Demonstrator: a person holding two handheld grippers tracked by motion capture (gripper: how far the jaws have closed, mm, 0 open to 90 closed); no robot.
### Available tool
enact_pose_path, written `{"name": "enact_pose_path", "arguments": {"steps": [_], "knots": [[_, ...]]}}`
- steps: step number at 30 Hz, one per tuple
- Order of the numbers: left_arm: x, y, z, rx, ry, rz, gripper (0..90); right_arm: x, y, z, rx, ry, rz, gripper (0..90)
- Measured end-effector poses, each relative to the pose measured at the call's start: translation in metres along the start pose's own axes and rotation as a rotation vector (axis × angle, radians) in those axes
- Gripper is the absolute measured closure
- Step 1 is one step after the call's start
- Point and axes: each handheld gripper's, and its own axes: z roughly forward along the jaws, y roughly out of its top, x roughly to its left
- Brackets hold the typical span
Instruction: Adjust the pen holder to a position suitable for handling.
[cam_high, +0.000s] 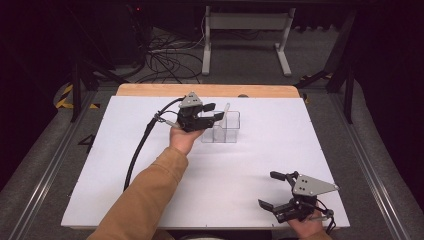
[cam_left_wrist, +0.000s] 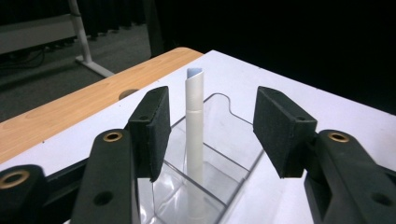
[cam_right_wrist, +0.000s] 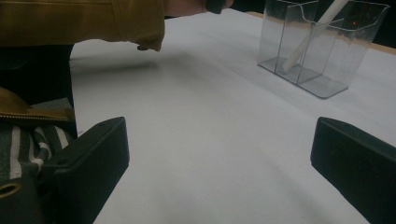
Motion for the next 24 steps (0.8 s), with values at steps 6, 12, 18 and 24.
{"name": "enact_pose_path", "arguments": {"steps": [6,12,18,24], "knots": [[-0.008,0.011,-0.027,-0.027,-0.013,0.008,31.2,-0.001,0.002,0.004,0.0,0.008,-0.003,4.7],[-0.017,0.021,-0.047,-0.055,-0.034,0.038,25.0,-0.001,0.002,0.006,0.006,0.008,-0.003,4.7],[-0.023,0.023,-0.054,-0.054,-0.035,0.052,22.3,0.0,0.002,0.005,0.004,0.004,-0.003,4.7],[-0.032,0.025,-0.067,-0.053,-0.046,0.073,18.1,-0.001,0.002,0.004,0.001,0.002,-0.001,4.7]]}}
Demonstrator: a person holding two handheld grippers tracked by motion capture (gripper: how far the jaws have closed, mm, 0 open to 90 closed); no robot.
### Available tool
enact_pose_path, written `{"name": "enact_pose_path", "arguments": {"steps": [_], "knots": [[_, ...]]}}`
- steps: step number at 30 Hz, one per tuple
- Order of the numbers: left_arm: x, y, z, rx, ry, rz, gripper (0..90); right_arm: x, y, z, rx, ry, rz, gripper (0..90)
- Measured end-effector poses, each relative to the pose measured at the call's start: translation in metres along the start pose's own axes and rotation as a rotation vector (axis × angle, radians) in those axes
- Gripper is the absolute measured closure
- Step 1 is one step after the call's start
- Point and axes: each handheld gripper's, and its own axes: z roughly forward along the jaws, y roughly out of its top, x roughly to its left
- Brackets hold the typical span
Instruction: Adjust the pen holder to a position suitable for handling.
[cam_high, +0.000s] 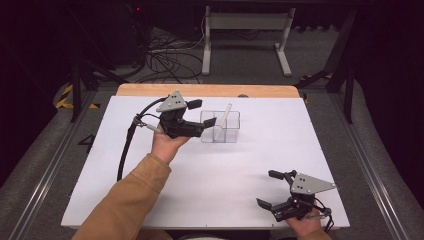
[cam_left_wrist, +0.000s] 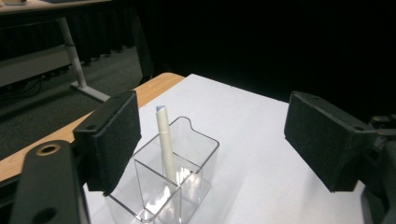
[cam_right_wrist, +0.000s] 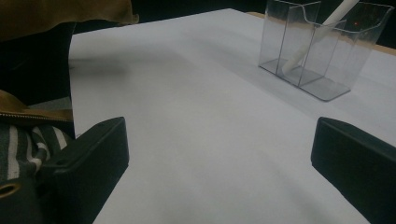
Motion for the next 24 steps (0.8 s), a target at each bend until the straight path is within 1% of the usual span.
{"name": "enact_pose_path", "arguments": {"steps": [2,5,8,9,10,12,15,16,17,18,21,23,24], "knots": [[-0.004,0.001,-0.007,0.001,-0.009,0.005,15.6,0.0,0.0,0.0,0.002,0.0,-0.001,4.7],[-0.008,0.0,-0.021,-0.001,-0.02,-0.009,11.9,0.0,0.0,0.0,0.0,-0.003,-0.003,4.7],[-0.013,-0.002,-0.035,0.006,-0.016,-0.016,8.2,0.001,0.0,0.0,0.0,-0.005,-0.002,4.7],[-0.013,-0.002,-0.035,0.006,-0.016,-0.016,7.2,0.001,0.001,0.0,0.0,-0.005,-0.003,4.7],[-0.016,-0.004,-0.044,0.012,-0.014,-0.017,6.4,0.001,0.001,0.0,0.0,-0.006,-0.003,4.7],[-0.02,-0.007,-0.053,0.013,-0.015,-0.017,4.7,0.001,0.001,0.0,0.001,-0.007,-0.003,4.7],[-0.024,-0.013,-0.065,-0.004,-0.026,-0.019,3.1,0.001,0.001,0.0,0.001,-0.008,-0.003,4.7],[-0.026,-0.016,-0.068,-0.002,-0.03,-0.018,3.1,0.001,0.001,0.0,0.002,-0.009,-0.003,4.7],[-0.027,-0.018,-0.071,0.006,-0.032,-0.016,3.1,0.001,0.001,0.0,0.002,-0.01,-0.003,4.7],[-0.029,-0.021,-0.074,0.013,-0.028,-0.005,3.1,0.001,0.001,0.0,0.001,-0.01,-0.002,4.7],[-0.036,-0.031,-0.082,0.027,0.009,0.037,3.1,0.001,0.001,-0.001,0.0,-0.013,-0.001,4.7],[-0.039,-0.036,-0.088,0.036,0.018,0.048,2.8,0.001,0.0,-0.001,0.001,-0.014,-0.001,4.7],[-0.041,-0.039,-0.091,0.037,0.017,0.043,2.8,0.001,0.0,-0.001,0.001,-0.013,0.0,4.7]]}}
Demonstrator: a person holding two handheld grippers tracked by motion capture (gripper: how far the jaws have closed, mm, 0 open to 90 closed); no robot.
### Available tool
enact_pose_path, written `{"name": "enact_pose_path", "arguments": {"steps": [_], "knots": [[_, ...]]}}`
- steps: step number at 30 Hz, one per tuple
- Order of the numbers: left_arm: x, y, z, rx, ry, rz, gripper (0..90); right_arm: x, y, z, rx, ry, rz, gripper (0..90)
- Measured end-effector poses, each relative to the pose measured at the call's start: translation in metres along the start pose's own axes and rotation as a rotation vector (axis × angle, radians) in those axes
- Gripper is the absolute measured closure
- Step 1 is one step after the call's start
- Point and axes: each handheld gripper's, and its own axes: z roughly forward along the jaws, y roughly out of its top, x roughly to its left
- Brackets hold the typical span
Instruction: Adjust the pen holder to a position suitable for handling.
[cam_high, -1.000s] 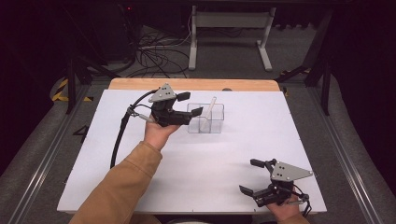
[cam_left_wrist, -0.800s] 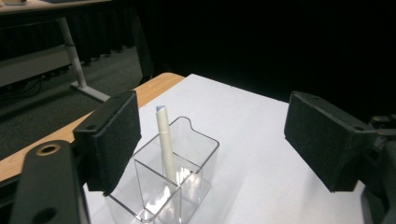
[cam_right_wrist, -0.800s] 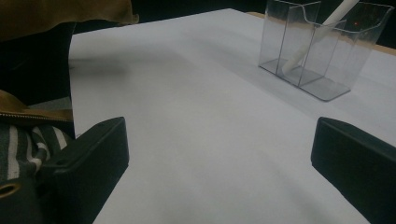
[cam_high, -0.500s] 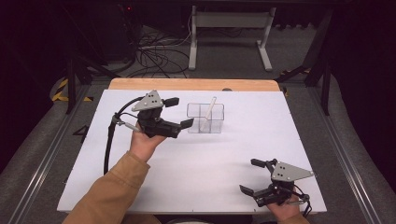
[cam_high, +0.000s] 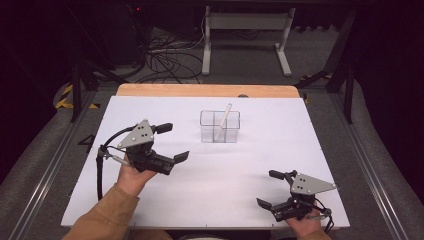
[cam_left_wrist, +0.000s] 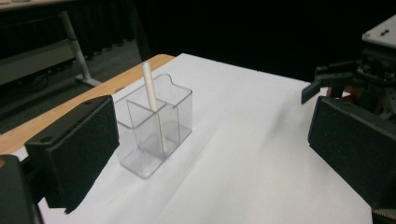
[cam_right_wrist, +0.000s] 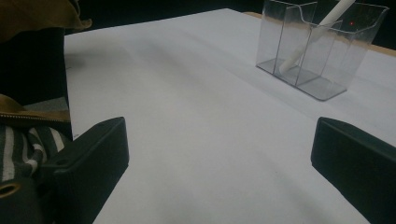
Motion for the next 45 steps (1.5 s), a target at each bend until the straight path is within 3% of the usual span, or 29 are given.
{"name": "enact_pose_path", "arguments": {"steps": [4,9,17,21,28,45], "knots": [[-0.004,-0.015,-0.011,0.025,0.026,-0.015,1.9,0.001,0.0,0.0,-0.002,-0.001,0.0,4.7],[-0.001,-0.039,-0.023,0.023,-0.009,-0.091,2.2,0.0,0.0,0.0,0.0,-0.002,0.002,4.7],[-0.009,-0.069,-0.038,0.041,0.011,-0.043,2.2,0.001,0.0,0.001,0.004,-0.003,0.003,4.7],[-0.011,-0.08,-0.043,0.055,0.012,-0.053,2.2,0.001,0.0,0.001,0.006,-0.003,0.004,4.7],[-0.01,-0.107,-0.051,0.063,0.012,-0.107,2.2,0.001,-0.001,0.001,0.005,-0.005,0.009,4.7],[-0.018,-0.143,-0.065,0.093,0.018,-0.109,2.2,0.0,-0.002,0.003,0.016,-0.001,0.015,4.7]]}}
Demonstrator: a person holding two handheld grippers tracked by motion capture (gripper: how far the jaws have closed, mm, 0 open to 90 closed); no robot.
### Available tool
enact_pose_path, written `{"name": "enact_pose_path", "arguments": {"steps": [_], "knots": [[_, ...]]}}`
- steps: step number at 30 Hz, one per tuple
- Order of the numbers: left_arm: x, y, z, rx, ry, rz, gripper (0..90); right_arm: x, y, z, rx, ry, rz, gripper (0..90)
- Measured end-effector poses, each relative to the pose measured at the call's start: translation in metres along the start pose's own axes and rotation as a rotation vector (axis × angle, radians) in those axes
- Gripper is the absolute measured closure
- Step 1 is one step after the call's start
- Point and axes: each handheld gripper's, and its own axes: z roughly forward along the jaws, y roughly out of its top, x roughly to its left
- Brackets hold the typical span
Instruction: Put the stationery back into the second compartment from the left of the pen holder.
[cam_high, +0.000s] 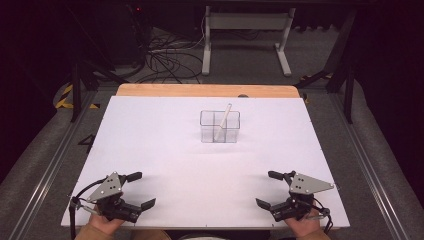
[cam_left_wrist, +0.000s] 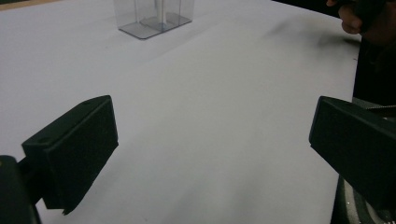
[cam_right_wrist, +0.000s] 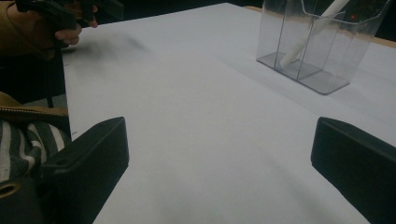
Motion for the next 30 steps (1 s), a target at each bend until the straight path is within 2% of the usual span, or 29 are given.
{"name": "enact_pose_path", "arguments": {"steps": [3,6,9,17,25,30], "knots": [[0.0002,-0.0043,-0.0019,0.014,-0.01,-0.011,2.0,-0.0001,-0.0003,-0.0004,-0.002,0.0,0.001,4.7],[0.0031,-0.0037,-0.0049,-0.01,0.004,-0.02,1.9,-0.0004,-0.0004,-0.0001,-0.001,0.001,0.002,4.7],[0.003,-0.0026,-0.0066,-0.024,0.019,-0.014,1.9,-0.0004,-0.0003,0.0006,0.004,0.002,-0.003,4.7],[0.002,-0.0019,-0.0065,-0.033,0.015,-0.015,1.9,-0.001,0.0001,0.0011,0.001,0.005,-0.003,4.7],[0.0004,-0.0005,-0.0081,-0.043,0.033,-0.002,1.9,-0.0007,0.0001,0.0007,0.001,0.005,-0.005,4.7],[0.0002,-0.0001,-0.0094,-0.057,0.038,-0.017,2.0,-0.0007,0.0001,0.0009,0.002,0.006,-0.004,4.7]]}}
